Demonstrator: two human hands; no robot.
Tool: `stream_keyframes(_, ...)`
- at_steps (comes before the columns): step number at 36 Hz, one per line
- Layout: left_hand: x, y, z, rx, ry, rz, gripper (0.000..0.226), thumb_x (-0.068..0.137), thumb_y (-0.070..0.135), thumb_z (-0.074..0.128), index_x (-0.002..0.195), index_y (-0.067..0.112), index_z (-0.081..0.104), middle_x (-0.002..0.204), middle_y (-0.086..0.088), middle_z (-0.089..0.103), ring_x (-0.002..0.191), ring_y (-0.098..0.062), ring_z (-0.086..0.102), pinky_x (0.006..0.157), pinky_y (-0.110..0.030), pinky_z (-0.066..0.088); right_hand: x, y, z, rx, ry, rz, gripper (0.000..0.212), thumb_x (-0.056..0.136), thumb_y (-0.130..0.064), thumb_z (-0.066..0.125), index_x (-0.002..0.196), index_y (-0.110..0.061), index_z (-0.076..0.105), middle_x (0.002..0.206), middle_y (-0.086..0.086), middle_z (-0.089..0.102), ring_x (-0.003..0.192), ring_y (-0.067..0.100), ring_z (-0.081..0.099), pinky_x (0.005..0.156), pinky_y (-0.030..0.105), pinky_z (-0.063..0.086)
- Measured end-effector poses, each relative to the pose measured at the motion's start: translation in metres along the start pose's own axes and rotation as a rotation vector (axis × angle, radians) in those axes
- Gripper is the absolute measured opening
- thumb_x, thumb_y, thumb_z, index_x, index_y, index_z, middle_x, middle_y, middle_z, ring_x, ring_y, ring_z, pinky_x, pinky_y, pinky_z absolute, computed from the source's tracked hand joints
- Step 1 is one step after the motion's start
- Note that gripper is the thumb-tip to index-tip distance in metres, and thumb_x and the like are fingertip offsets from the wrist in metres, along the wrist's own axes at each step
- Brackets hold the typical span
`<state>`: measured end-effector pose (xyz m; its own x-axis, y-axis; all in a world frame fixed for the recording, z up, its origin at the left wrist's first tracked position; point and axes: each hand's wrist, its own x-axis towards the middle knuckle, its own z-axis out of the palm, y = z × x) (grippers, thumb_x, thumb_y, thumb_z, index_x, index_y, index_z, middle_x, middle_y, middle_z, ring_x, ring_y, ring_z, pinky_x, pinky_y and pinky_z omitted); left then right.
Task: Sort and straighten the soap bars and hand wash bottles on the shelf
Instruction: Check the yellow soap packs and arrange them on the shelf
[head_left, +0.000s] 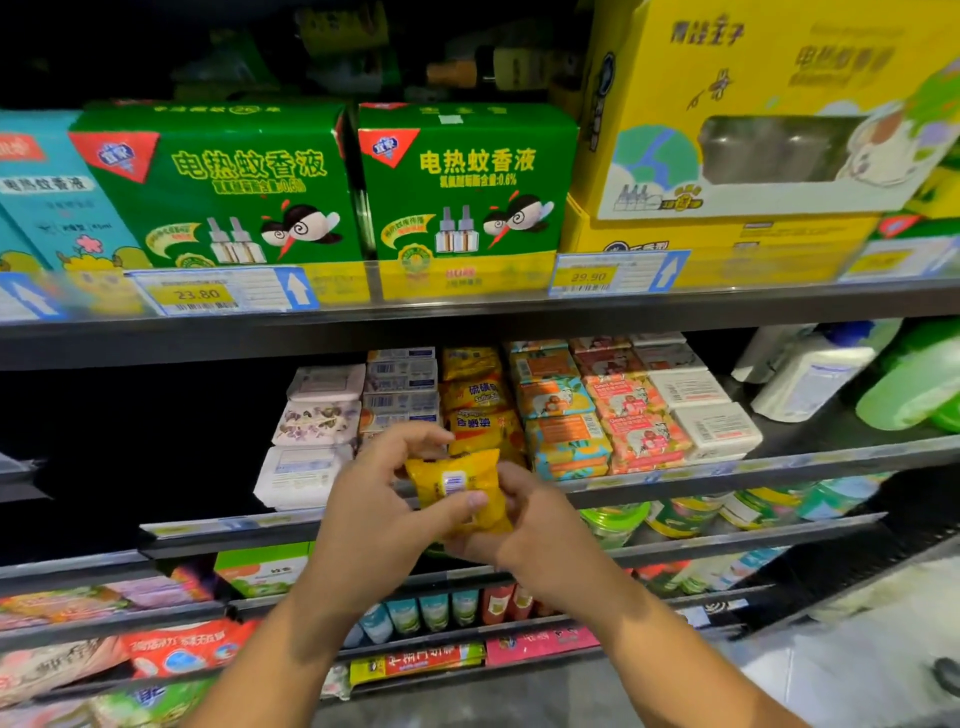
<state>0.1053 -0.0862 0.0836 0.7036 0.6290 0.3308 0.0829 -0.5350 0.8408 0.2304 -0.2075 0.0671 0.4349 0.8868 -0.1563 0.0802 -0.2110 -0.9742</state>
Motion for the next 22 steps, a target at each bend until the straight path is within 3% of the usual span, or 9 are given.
stream_keyframes(4, -0.002, -0.005, -0.002, -0.093, 0.044, -0.075, 0.049, 0.062, 0.051, 0.090, 0.099, 0.051, 0.059, 0.099, 0.025, 0.063, 0.093, -0.002, 0.063, 0.070, -0.018, 0.053, 0.002, 0.000, -0.015, -0.018, 0.066, -0.026, 0.053, 0.073, -0.011, 0.089, 0.114, -0.029, 0.060, 0.102, -0.005, 0.075, 0.088, 0.013, 0.073, 0.077, 0.028, 0.058)
stream_keyframes(7, -0.005, -0.014, -0.003, -0.165, 0.060, -0.132, 0.046, 0.056, 0.060, 0.078, 0.097, 0.059, 0.057, 0.092, 0.021, 0.065, 0.085, -0.008, 0.066, 0.066, -0.023, 0.055, 0.002, -0.001, -0.026, 0.091, 0.107, -0.074, 0.054, 0.075, -0.008, 0.087, 0.117, -0.028, 0.060, 0.103, -0.001, 0.072, 0.088, 0.012, 0.072, 0.072, 0.026, 0.056)
stream_keyframes(11, -0.011, -0.021, 0.000, -0.142, 0.016, -0.195, 0.052, 0.062, 0.055, 0.089, 0.103, 0.051, 0.058, 0.094, 0.015, 0.065, 0.092, -0.011, 0.066, 0.075, -0.026, 0.055, 0.004, -0.005, -0.029, 0.099, 0.184, -0.171, 0.057, 0.065, -0.034, 0.091, 0.114, -0.040, 0.061, 0.103, 0.008, 0.068, 0.097, 0.020, 0.070, 0.080, 0.040, 0.061)
stream_keyframes(14, -0.013, -0.019, 0.004, -0.085, -0.031, -0.214, 0.049, 0.070, 0.030, 0.088, 0.107, 0.042, 0.057, 0.095, 0.014, 0.069, 0.092, -0.002, 0.066, 0.074, -0.019, 0.054, 0.002, -0.011, -0.023, 0.008, 0.195, -0.268, 0.056, 0.071, -0.022, 0.091, 0.115, -0.036, 0.059, 0.099, -0.011, 0.067, 0.094, 0.010, 0.068, 0.078, 0.026, 0.058)
stream_keyframes(17, -0.015, -0.019, 0.008, 0.003, -0.102, -0.201, 0.052, 0.077, 0.014, 0.085, 0.107, 0.046, 0.056, 0.101, 0.018, 0.069, 0.094, 0.000, 0.065, 0.076, -0.019, 0.054, -0.001, -0.017, -0.012, -0.163, 0.139, -0.353, 0.057, 0.073, -0.019, 0.089, 0.114, -0.041, 0.056, 0.103, -0.023, 0.061, 0.099, 0.004, 0.062, 0.080, 0.012, 0.048)
stream_keyframes(20, -0.017, -0.023, 0.007, -0.002, -0.103, -0.224, 0.048, 0.078, 0.020, 0.084, 0.110, 0.043, 0.057, 0.100, 0.014, 0.070, 0.092, -0.002, 0.066, 0.075, -0.018, 0.053, 0.003, -0.017, -0.008, -0.209, 0.119, -0.360, 0.053, 0.076, -0.020, 0.086, 0.115, -0.042, 0.057, 0.102, -0.027, 0.059, 0.098, 0.003, 0.061, 0.078, 0.010, 0.046)
stream_keyframes(22, -0.019, -0.024, 0.003, -0.112, -0.066, -0.283, 0.050, 0.073, 0.031, 0.088, 0.112, 0.037, 0.059, 0.099, 0.009, 0.072, 0.091, -0.007, 0.068, 0.076, -0.023, 0.056, 0.008, -0.014, -0.012, -0.140, 0.133, -0.307, 0.048, 0.077, -0.026, 0.086, 0.113, -0.044, 0.060, 0.099, -0.024, 0.060, 0.094, 0.005, 0.063, 0.077, 0.015, 0.051)
